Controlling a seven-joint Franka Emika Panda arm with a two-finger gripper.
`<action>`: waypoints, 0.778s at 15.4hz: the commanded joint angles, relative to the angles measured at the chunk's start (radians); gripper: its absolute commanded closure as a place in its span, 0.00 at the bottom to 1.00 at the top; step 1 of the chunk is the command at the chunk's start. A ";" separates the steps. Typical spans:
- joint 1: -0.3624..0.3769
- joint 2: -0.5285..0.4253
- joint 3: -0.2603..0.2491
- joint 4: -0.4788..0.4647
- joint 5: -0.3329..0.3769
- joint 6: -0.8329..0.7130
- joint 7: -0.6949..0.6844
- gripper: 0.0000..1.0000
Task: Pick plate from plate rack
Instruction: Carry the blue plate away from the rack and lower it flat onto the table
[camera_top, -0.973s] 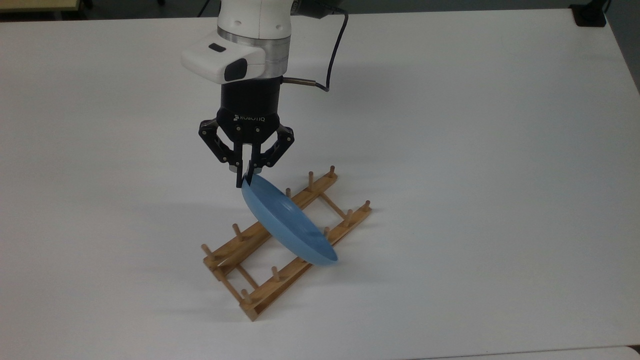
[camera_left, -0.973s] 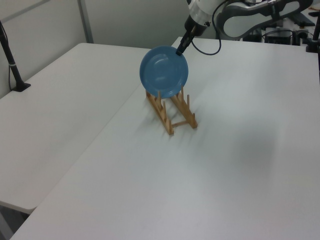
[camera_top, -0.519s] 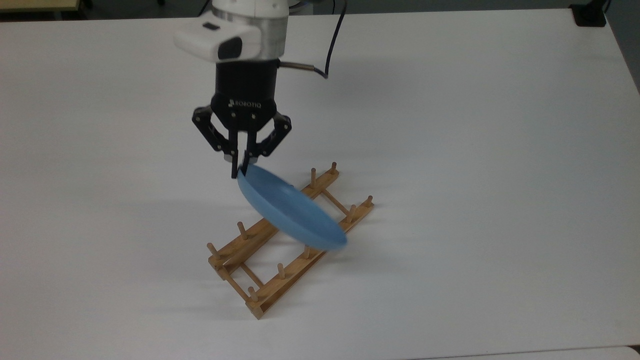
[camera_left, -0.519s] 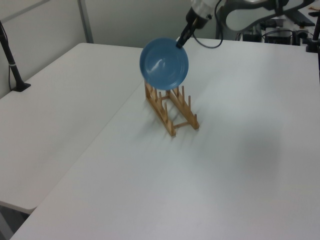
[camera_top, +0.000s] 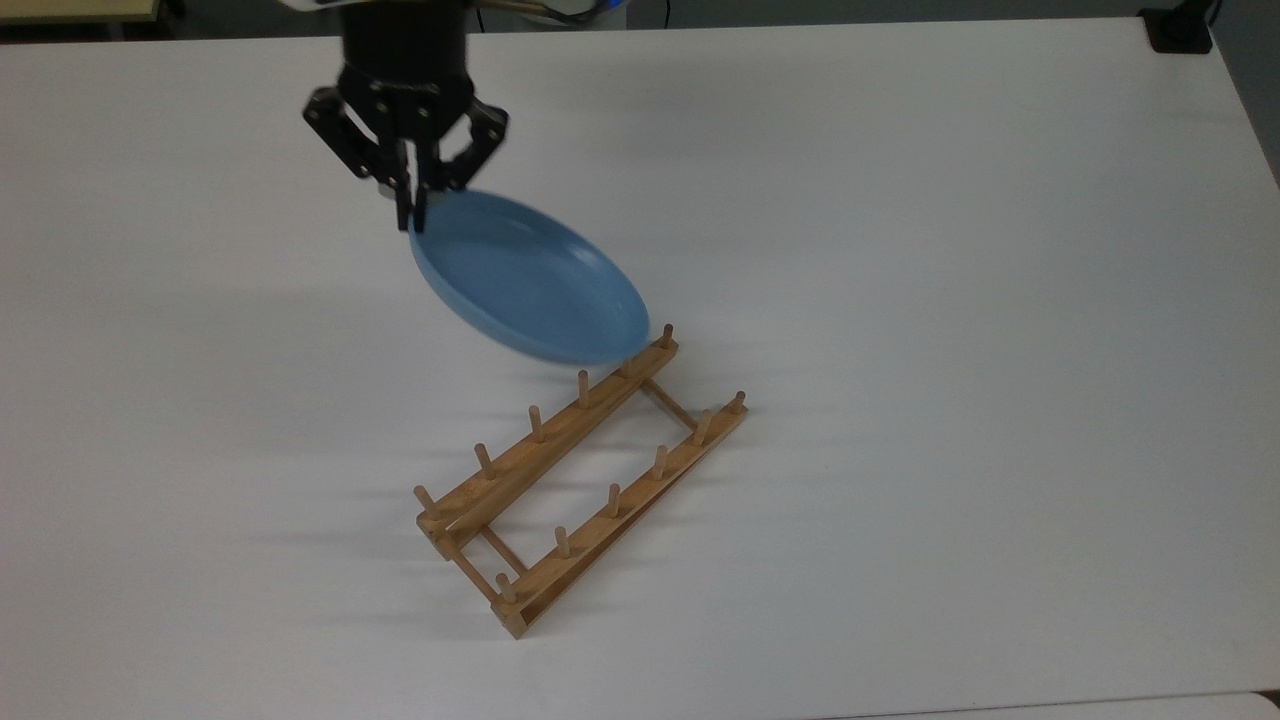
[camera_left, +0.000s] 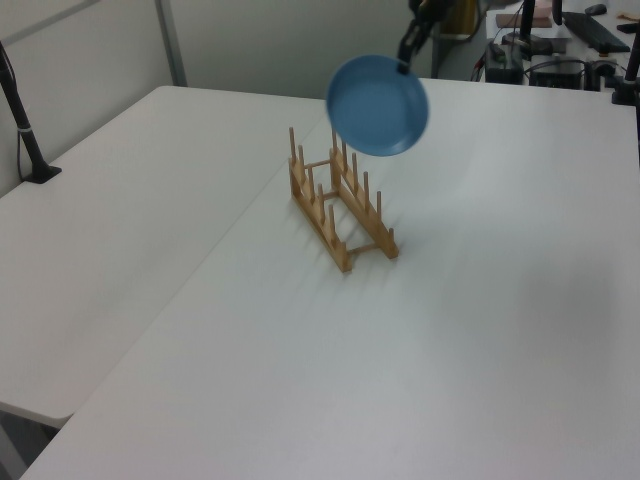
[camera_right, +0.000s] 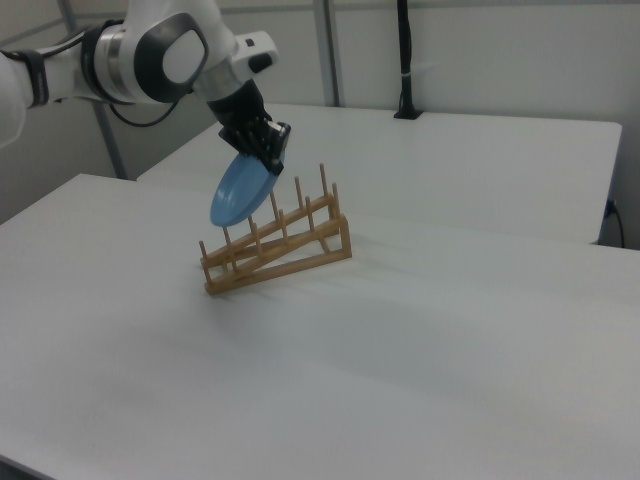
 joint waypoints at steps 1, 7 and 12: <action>-0.080 -0.044 -0.020 -0.017 0.152 -0.229 -0.202 0.99; -0.212 0.001 -0.050 -0.110 0.314 -0.449 -0.631 0.99; -0.243 0.048 -0.050 -0.257 0.364 -0.257 -0.702 0.99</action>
